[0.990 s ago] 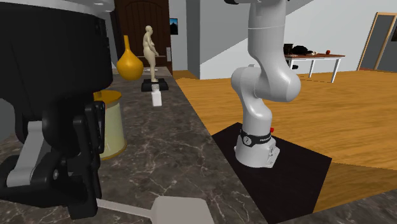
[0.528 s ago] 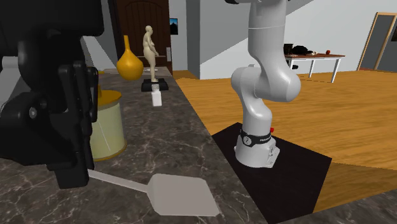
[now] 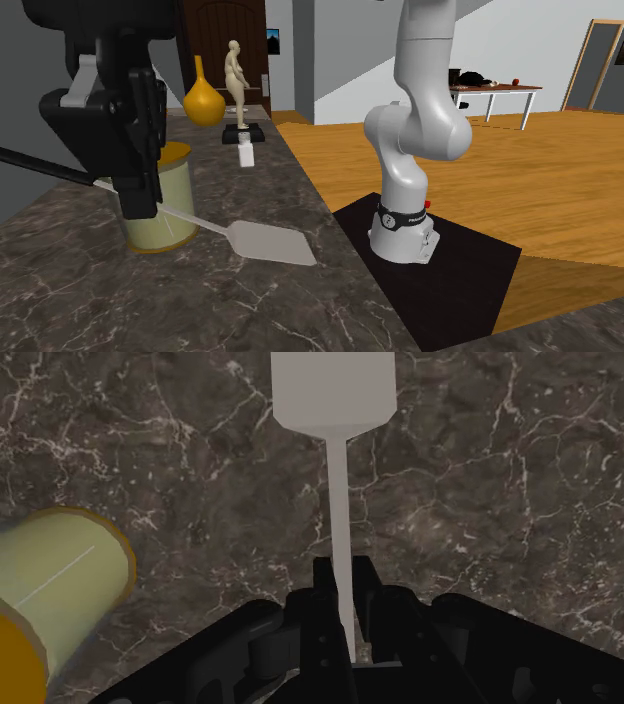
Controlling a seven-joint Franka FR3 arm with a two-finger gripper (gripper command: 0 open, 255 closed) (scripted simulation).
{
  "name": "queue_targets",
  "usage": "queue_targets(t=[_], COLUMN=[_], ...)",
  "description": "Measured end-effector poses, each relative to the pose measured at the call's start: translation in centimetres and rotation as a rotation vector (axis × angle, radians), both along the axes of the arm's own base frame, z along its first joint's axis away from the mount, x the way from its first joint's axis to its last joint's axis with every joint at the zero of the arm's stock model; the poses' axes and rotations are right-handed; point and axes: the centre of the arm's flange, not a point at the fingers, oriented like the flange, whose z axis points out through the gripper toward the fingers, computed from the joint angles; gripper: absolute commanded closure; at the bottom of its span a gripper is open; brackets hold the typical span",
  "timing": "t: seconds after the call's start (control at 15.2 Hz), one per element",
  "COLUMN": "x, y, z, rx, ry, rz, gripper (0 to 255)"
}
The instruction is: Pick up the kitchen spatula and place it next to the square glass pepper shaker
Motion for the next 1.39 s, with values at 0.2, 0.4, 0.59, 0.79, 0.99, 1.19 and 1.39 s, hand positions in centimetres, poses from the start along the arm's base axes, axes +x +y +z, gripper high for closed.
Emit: queue_targets(t=[0.2, 0.4, 0.59, 0.79, 0.99, 1.19, 1.39], x=[-1.8, -3.8, -5.3, -7.1, -8.8, -10.6, -12.3], y=[-3.3, -7.4, -10.7, -14.2, -18.1, -21.4, -25.1], z=[0.0, 0.2, 0.1, 0.1, 0.0, -0.2, -0.1], rx=[0.0, 0.0, 0.0, 0.0, 0.0, 0.001, 0.0], ry=[0.0, 0.0, 0.0, 0.0, 0.0, 0.0, -0.001], rz=[0.0, 0.0, 0.0, 0.0, -0.001, 0.0, 0.0], gripper=[255, 255, 255, 255, 255, 255, 255])
